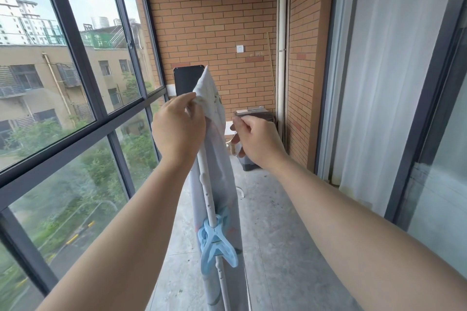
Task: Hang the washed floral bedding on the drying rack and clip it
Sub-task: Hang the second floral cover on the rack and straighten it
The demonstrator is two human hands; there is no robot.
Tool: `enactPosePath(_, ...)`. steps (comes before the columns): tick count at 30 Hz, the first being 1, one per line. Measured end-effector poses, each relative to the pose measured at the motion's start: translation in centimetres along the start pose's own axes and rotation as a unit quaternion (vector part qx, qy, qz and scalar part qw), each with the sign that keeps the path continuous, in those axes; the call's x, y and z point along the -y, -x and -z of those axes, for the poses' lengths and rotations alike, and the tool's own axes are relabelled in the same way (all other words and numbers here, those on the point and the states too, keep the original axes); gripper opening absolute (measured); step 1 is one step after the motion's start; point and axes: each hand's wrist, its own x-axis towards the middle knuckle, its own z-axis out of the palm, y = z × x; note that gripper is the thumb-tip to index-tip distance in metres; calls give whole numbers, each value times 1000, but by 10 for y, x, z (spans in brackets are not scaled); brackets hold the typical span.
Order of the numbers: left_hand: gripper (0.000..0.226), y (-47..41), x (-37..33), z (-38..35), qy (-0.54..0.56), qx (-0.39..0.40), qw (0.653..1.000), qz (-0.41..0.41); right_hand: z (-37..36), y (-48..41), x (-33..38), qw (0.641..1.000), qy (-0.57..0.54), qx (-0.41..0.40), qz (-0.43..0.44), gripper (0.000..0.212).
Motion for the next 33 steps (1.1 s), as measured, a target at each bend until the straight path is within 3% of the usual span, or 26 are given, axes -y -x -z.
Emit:
enactPosePath(3,37,6,-9,-1,10,-6,999,36,5,8,-13,995,-4,90,-41,21)
enactPosePath(6,43,17,-14,-4,38,23,995,88,-7,20,-22,978,37,187,-83,57)
enactPosePath(8,31,25,-8,-6,54,28,991,119,-24,28,-25,969,71,213,-105,71)
enactPosePath(11,20,39,6,-9,66,36,985,152,-49,35,-31,963,105,194,-156,66)
enactPosePath(16,36,51,17,-7,87,52,970,219,-57,31,-47,955,110,176,-212,38)
enactPosePath(20,40,60,33,-1,135,140,938,285,-28,30,-68,954,164,21,-249,22)
enactPosePath(24,30,62,48,3,108,227,923,292,-26,42,-72,968,46,-64,-239,18)
enactPosePath(26,24,61,58,0,58,249,918,303,-35,49,-67,970,-3,-62,-236,18)
enactPosePath(29,8,65,75,-9,-48,286,905,311,-50,61,-66,974,21,-27,-225,21)
enactPosePath(33,23,73,101,-14,-130,299,889,320,-65,71,-79,961,99,59,-251,21)
